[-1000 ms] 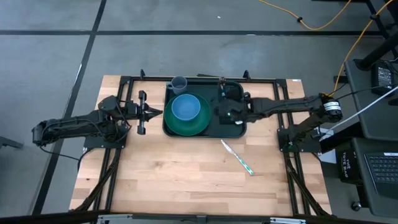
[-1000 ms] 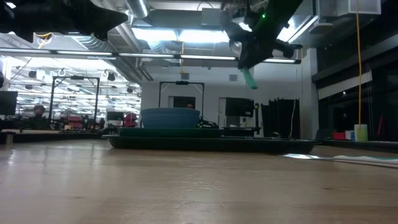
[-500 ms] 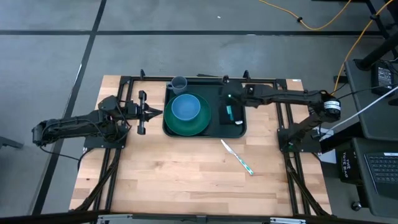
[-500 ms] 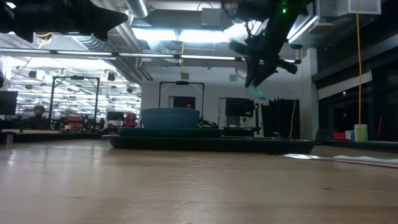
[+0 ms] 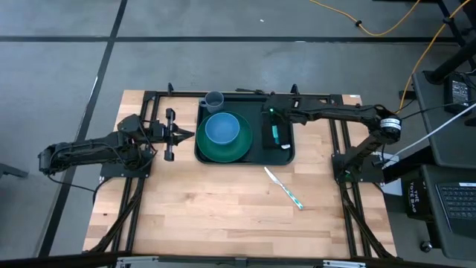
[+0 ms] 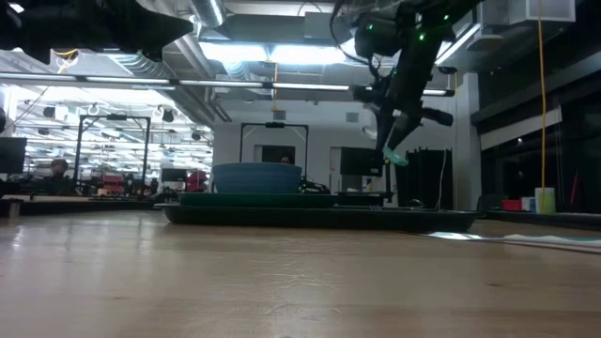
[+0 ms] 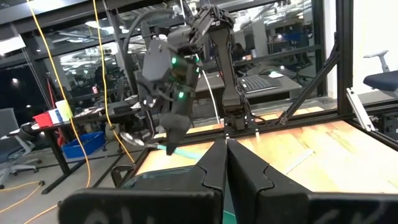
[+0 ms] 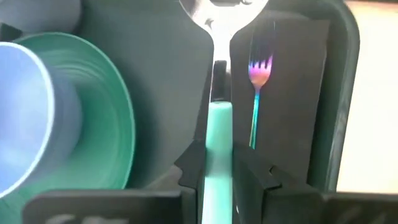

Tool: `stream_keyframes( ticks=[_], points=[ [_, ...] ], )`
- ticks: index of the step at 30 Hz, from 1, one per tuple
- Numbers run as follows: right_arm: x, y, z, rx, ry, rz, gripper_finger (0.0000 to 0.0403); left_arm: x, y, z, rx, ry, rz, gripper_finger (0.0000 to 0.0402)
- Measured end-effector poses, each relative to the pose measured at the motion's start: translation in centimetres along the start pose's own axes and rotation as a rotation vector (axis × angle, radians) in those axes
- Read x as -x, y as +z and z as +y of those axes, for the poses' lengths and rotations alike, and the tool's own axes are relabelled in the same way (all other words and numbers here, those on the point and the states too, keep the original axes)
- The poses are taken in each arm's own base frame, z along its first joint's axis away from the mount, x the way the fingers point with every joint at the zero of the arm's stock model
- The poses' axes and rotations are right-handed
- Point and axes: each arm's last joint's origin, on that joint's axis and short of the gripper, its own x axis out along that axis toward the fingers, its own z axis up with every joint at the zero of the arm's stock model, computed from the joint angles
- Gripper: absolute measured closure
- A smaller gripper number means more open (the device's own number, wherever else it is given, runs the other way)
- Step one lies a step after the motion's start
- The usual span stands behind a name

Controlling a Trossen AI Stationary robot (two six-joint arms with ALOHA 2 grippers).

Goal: Set up tray
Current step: Put the light blue spoon on the black table napkin to the left of the blue fork

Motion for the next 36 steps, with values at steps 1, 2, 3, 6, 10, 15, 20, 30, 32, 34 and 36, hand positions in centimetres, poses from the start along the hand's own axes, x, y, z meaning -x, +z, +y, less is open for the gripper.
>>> stream_keyframes(
  ticks=[1, 2, 3, 6, 10, 15, 20, 30, 32, 34, 36],
  points=[
    [-0.4, 0.0, 0.0, -0.002, -0.003, 0.011, 0.0345, 0.0, 0.0, 0.0, 0.000, 0.000, 0.000, 0.0394],
    [-0.9, 0.0, 0.0, -0.002, -0.010, 0.028, 0.0345, 0.0, 0.0, 0.0, 0.000, 0.000, 0.000, 0.0395],
    [-1.3, -0.1, 0.1, -0.001, -0.018, 0.041, 0.0345, 0.0, 0.0, 0.0, 0.000, 0.000, 0.000, 0.0396],
    [-2.7, -0.1, 0.0, -0.009, -0.025, 0.094, 0.0345, 0.0, 0.0, 0.0, 0.000, 0.000, 0.000, 0.0397],
    [-4.8, 0.2, 0.0, -0.028, -0.017, 0.157, 0.0345, 0.0, 0.0, 0.0, 0.000, 0.000, 0.000, 0.0395],
    [-7.1, 0.7, -0.4, -0.033, -0.023, 0.184, 0.0345, 0.0, 0.0, 0.0, 0.000, 0.000, 0.000, 0.0395],
    [-8.7, 1.3, -1.0, -0.056, -0.005, 0.239, 0.0345, 0.0, 0.0, 0.0, 0.000, 0.000, 0.000, 0.0397],
    [-10.7, 1.4, -1.4, -0.080, -0.008, 0.287, 0.0345, 0.0, 0.0, 0.0, 0.000, 0.000, 0.000, 0.0397],
    [-11.0, 1.3, -1.4, -0.079, -0.007, 0.288, 0.0345, 0.0, 0.0, 0.0, 0.000, 0.000, 0.000, 0.0398],
    [-11.0, 1.4, -1.3, -0.080, 0.002, 0.281, 0.0345, 0.0, 0.0, 0.0, 0.000, 0.000, 0.000, 0.0397],
    [-11.0, 1.4, -1.3, -0.081, 0.004, 0.279, 0.0345, 0.0, 0.0, 0.0, 0.000, 0.000, -0.001, 0.0395]
  ],
)
